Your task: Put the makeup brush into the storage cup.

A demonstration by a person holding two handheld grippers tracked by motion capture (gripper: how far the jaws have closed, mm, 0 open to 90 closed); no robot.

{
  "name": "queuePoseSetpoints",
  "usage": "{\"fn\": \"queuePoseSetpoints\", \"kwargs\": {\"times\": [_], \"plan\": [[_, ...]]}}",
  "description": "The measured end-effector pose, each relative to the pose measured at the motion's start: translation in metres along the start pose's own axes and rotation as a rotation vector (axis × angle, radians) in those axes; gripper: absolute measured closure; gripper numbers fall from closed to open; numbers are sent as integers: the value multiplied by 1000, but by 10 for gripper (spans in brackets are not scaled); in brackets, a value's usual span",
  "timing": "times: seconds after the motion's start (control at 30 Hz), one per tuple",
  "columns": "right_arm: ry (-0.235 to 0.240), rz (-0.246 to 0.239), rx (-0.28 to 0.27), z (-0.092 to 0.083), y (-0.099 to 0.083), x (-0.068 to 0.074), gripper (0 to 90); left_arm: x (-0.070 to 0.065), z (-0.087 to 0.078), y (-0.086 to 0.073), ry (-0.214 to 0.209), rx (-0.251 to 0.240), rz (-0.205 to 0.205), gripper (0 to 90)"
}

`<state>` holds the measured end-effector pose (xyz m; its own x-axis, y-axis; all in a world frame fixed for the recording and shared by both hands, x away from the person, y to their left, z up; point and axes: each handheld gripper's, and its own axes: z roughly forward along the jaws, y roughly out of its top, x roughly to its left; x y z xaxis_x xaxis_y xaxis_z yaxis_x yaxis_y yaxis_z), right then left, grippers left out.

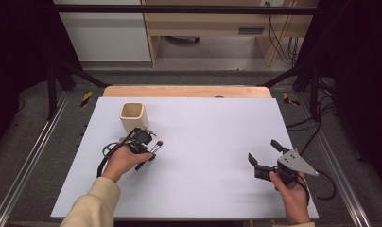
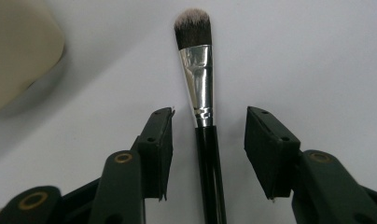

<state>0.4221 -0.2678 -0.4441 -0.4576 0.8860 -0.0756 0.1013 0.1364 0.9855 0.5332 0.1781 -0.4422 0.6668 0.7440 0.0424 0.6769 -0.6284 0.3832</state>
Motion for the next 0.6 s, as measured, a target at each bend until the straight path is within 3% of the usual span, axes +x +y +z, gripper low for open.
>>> {"fn": "queuePoseSetpoints", "kwargs": {"times": [0.6], "plan": [[0, 0, 3, 0, 0, 0, 51, -1, -1, 5, 1, 15, 7, 562]]}}
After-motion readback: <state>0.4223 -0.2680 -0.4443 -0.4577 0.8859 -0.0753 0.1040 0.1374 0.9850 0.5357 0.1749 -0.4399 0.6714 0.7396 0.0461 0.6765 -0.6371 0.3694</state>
